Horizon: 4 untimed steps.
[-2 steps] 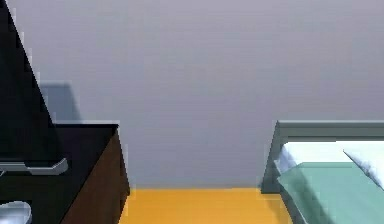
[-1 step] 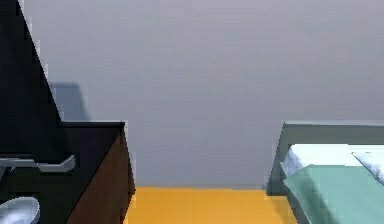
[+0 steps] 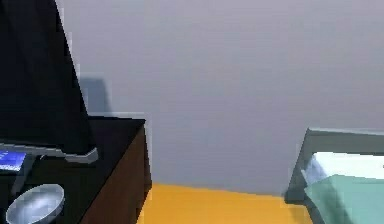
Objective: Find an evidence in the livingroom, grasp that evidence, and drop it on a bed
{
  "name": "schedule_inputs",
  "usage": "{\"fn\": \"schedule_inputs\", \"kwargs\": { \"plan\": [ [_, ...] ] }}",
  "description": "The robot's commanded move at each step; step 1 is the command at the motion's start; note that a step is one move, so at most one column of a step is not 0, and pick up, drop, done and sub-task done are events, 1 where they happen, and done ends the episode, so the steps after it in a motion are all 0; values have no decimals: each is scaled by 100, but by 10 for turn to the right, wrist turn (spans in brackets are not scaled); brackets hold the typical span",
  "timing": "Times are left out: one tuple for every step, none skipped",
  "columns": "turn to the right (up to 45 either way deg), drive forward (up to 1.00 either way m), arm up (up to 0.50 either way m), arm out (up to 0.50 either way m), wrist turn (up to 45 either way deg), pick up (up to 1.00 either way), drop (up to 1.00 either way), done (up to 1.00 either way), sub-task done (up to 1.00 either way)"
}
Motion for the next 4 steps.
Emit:
{"fn": "schedule_inputs", "kwargs": {
  "plan": [
    [90, 0, 0, 0, 0, 0, 0, 0, 0],
    [450, 0, 0, 0, 0, 0, 0, 0, 0],
    [420, 0, 0, 0, 0, 0, 0, 0, 0],
    [0, 25, 0, 0, 0, 0, 0, 0, 0]
  ]
}}
